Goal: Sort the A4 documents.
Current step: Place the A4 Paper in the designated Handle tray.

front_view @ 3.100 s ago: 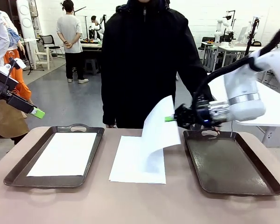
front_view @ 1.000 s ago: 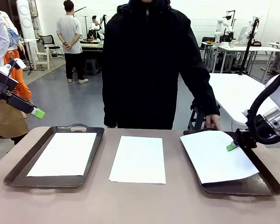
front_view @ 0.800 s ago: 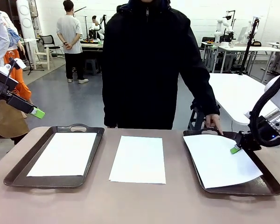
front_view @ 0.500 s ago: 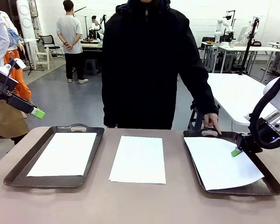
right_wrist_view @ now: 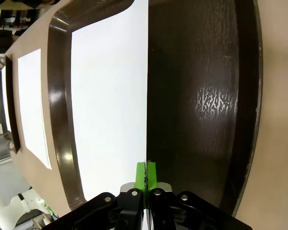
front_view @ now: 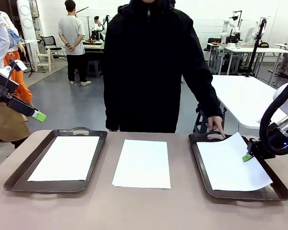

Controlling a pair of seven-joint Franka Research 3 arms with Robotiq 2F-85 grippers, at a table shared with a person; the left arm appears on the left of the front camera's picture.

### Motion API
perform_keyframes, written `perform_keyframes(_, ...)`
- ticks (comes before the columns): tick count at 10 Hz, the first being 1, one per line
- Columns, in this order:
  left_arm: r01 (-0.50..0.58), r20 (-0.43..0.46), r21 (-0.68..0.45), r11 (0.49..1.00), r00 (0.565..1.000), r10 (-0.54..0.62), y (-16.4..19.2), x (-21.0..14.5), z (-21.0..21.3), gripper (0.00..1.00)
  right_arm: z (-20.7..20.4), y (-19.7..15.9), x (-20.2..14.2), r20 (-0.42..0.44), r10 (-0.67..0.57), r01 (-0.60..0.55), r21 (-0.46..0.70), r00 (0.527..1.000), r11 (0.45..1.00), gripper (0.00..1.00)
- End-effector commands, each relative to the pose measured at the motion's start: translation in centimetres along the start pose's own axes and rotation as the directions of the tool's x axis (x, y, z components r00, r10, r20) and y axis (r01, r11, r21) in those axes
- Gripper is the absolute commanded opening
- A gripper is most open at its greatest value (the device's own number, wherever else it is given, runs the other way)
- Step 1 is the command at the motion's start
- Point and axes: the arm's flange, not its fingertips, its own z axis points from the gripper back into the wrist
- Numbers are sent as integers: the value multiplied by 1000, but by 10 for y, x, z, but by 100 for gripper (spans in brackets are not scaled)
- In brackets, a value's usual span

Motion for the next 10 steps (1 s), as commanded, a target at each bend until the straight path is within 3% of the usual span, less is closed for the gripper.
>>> perform_keyframes(1, 12, -9, 4, 1000, 1000, -12, -1, -1, 0, 100, -5, 8, -3, -8, -12, 12, 6, 1000, 1000, 1)
perform_keyframes(6, 12, -9, 4, 1000, 1000, -12, -1, -1, 0, 100, -6, 17, 6, -42, 14, -15, -19, 999, 1000, 1)
perform_keyframes(10, 12, -9, 4, 1000, 1000, -12, -1, -1, 0, 100, -5, 22, 2, -80, 15, -25, -129, 997, 991, 35)
